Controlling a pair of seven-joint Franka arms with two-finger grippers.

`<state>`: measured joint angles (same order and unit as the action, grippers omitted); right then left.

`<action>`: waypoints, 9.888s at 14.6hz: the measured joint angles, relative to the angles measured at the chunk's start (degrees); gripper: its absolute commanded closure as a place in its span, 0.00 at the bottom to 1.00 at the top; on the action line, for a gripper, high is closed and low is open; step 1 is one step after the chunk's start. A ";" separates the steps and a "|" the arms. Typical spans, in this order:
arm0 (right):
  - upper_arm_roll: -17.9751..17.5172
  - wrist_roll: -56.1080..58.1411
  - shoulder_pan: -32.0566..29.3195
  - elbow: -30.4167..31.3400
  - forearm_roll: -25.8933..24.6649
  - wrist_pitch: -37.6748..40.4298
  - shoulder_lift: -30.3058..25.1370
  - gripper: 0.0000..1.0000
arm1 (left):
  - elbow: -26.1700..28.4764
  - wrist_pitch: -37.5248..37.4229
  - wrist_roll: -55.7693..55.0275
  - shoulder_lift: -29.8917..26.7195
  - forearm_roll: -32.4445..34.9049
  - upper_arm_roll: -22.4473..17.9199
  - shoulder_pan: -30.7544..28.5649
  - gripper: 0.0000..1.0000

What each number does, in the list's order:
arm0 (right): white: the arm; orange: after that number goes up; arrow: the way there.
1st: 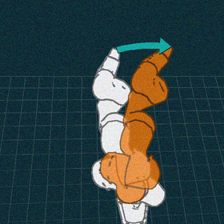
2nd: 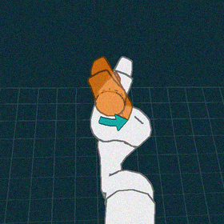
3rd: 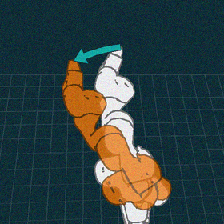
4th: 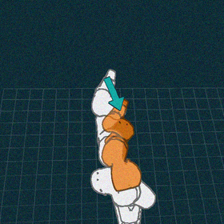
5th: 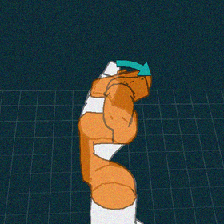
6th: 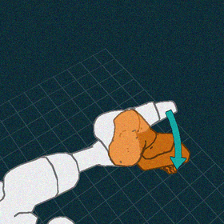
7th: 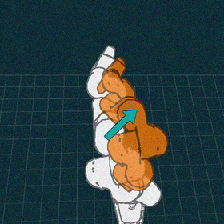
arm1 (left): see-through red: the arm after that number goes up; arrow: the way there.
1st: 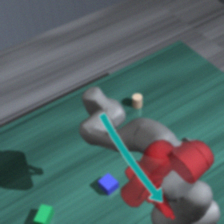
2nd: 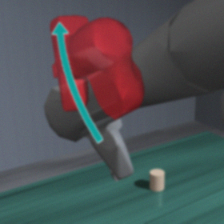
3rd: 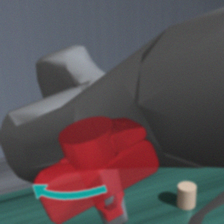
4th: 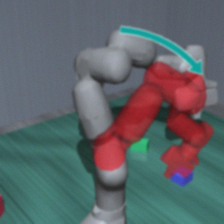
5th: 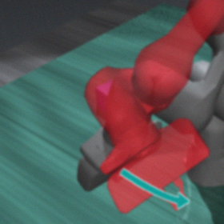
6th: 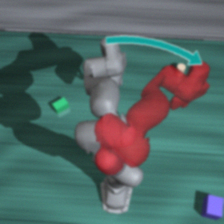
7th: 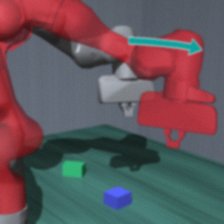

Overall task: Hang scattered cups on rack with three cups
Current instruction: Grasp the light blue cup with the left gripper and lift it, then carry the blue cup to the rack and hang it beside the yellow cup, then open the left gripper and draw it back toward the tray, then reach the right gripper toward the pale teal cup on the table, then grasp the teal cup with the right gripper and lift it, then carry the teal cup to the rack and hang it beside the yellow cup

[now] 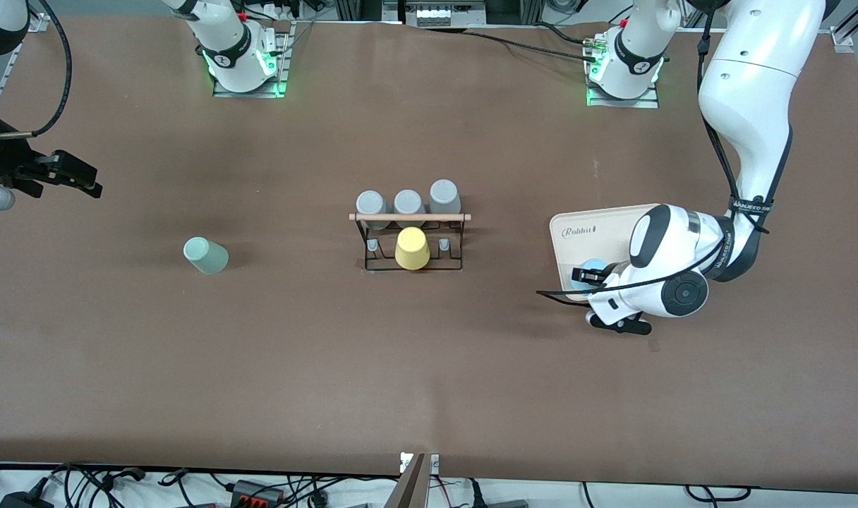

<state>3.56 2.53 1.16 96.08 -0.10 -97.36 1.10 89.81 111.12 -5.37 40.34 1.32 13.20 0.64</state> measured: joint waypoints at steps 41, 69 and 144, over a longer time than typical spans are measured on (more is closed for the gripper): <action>0.08 0.01 -0.15 0.01 0.00 -0.66 0.63 0.00 | -19.16 -5.37 -36.73 2.16 -15.23 7.45 16.78 0.92; 0.00 0.09 0.31 0.15 0.00 -0.76 11.77 0.00 | -12.78 -28.45 -23.22 -24.45 -0.93 7.75 -5.77 0.00; -7.00 -39.69 30.04 -17.48 4.34 -12.68 34.63 0.74 | 1.32 -19.54 -4.22 -36.23 -1.59 -2.64 -3.64 0.00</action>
<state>-3.44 -37.16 31.20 78.60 4.24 -110.04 35.73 91.13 91.58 -9.60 4.11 -0.27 10.56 -3.00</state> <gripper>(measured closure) 0.348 0.000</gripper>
